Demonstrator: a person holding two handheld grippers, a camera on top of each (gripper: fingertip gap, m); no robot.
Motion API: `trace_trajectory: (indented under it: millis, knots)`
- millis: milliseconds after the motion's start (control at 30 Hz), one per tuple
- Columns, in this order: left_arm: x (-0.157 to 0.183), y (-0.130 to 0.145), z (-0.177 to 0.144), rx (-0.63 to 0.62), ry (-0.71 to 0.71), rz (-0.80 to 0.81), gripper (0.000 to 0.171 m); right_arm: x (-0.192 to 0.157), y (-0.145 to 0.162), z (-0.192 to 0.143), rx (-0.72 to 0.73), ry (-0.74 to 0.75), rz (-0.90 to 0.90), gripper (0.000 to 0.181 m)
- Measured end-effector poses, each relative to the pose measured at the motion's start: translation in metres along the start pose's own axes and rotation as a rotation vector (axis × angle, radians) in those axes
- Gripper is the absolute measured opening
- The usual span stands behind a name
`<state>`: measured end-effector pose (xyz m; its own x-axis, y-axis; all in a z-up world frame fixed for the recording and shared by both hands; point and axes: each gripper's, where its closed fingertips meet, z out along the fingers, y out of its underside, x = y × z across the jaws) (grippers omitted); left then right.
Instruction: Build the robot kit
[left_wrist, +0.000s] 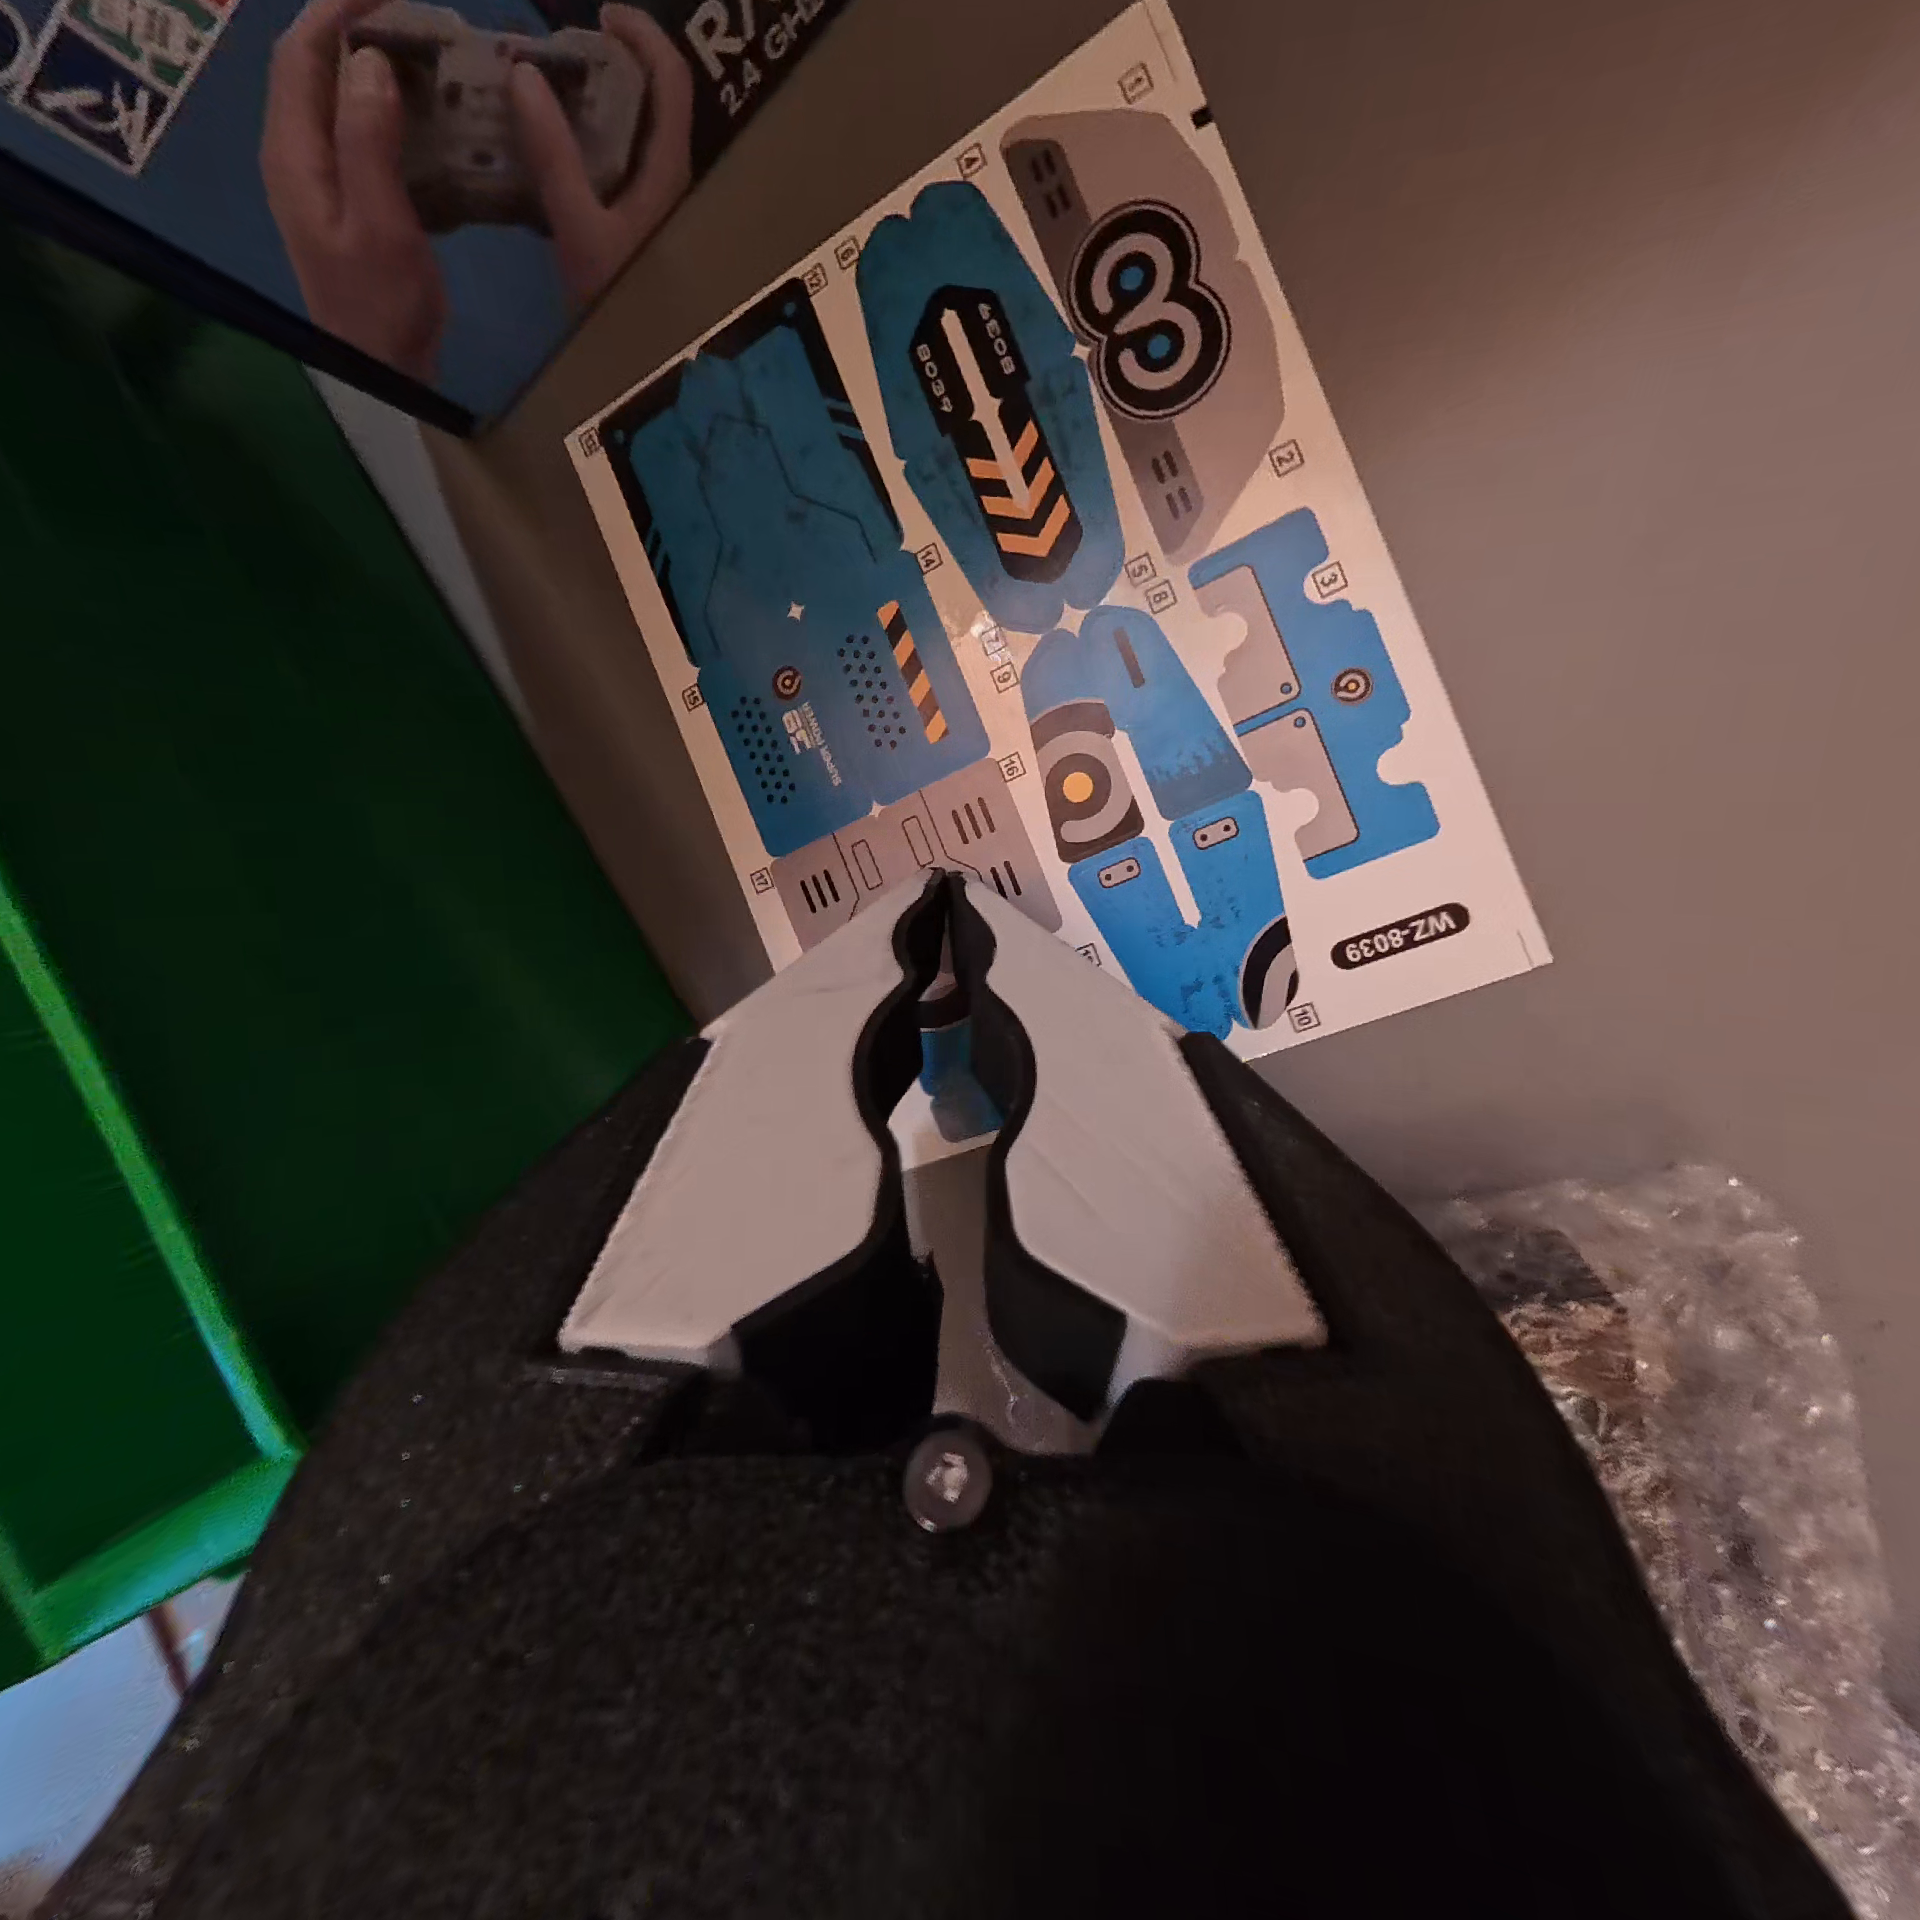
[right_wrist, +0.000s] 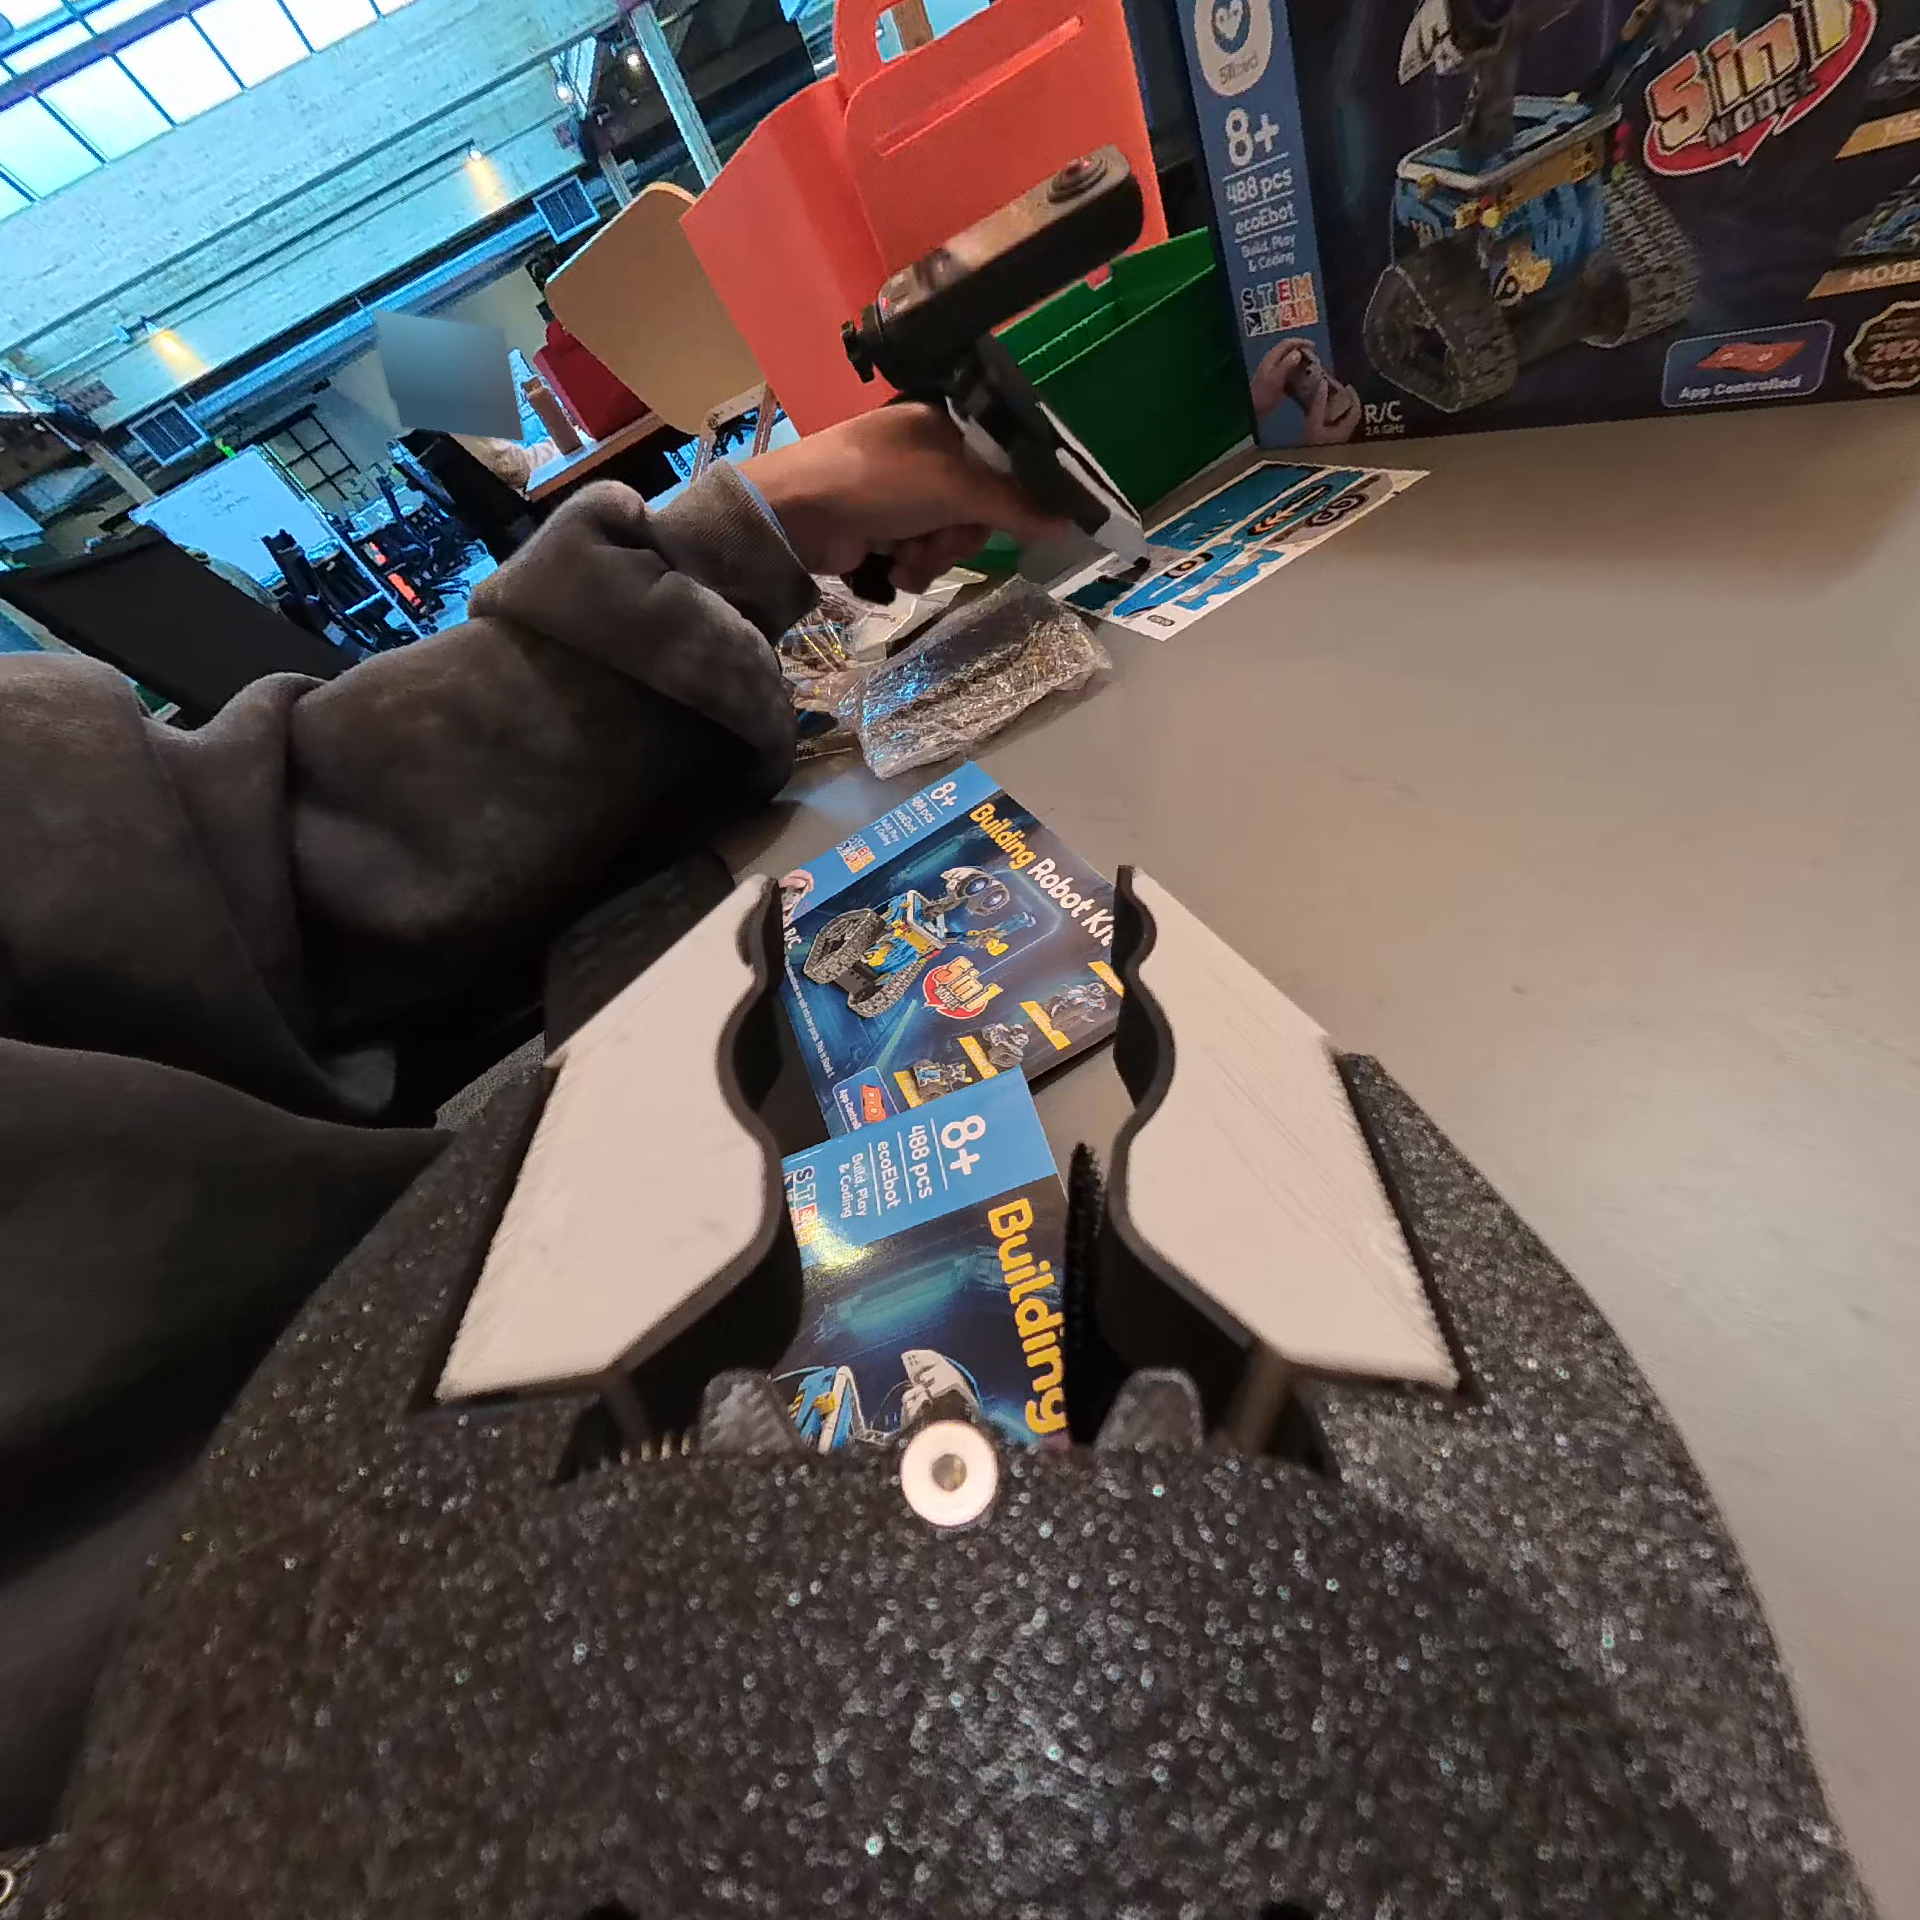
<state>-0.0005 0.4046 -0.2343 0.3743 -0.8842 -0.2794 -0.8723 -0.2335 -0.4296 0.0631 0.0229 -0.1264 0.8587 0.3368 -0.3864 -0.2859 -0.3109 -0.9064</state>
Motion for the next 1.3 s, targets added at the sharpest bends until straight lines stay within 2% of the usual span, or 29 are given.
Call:
trace_trajectory:
  millis: [200, 233, 300, 500, 533, 600, 700, 767, 833, 900, 933, 967, 1067, 1300]
  knots:
    - [0.002, -0.007, 0.003, 0.034, 0.013, -0.132, 0.0, 0.001, -0.001, -0.001, 0.006, 0.002, 0.003, 0.062]
    - [0.002, -0.008, 0.002, 0.033, 0.01, -0.141, 0.003, 0.0, -0.001, -0.001, 0.006, 0.002, 0.003, 0.062]
    - [0.004, -0.011, -0.001, 0.042, 0.024, -0.175, 0.021, 0.0, -0.001, -0.001, 0.005, 0.001, 0.002, 0.062]
    - [0.015, -0.018, -0.023, 0.094, 0.08, -0.178, 0.025, 0.0, -0.001, -0.001, 0.006, -0.004, 0.004, 0.062]
    - [0.017, -0.017, -0.029, 0.097, 0.095, -0.176, 0.031, 0.0, -0.001, -0.001, 0.006, -0.003, 0.004, 0.062]
    - [0.028, -0.01, -0.052, 0.114, 0.157, -0.201, 0.054, 0.0, -0.001, -0.001, 0.008, -0.002, 0.006, 0.062]
    - [0.062, 0.014, -0.101, 0.213, 0.341, -0.312, 0.087, 0.001, -0.002, -0.002, 0.015, -0.002, 0.013, 0.062]
    - [0.082, 0.043, -0.112, 0.208, 0.333, -0.309, 0.111, 0.001, -0.002, -0.002, 0.013, -0.007, 0.018, 0.062]
    - [0.093, 0.073, -0.1, 0.128, 0.242, -0.245, 0.123, 0.0, 0.0, -0.001, 0.005, -0.012, 0.021, 0.062]
    - [0.088, 0.093, -0.081, 0.046, 0.131, -0.202, 0.125, -0.001, 0.0, 0.0, -0.002, -0.015, 0.016, 0.062]
    - [0.091, 0.093, -0.078, 0.053, 0.148, -0.224, 0.121, -0.001, 0.001, 0.001, -0.005, -0.015, 0.012, 0.062]
    - [0.093, 0.092, -0.076, 0.057, 0.175, -0.26, 0.113, -0.001, 0.001, 0.001, -0.008, -0.014, 0.008, 0.062]
    - [0.093, 0.089, -0.076, 0.062, 0.158, -0.205, 0.078, -0.002, 0.0, 0.001, -0.004, -0.007, -0.006, 0.062]
    - [0.071, 0.065, -0.094, 0.109, 0.032, -0.132, 0.073, -0.001, -0.002, -0.002, 0.012, -0.007, 0.008, 0.062]
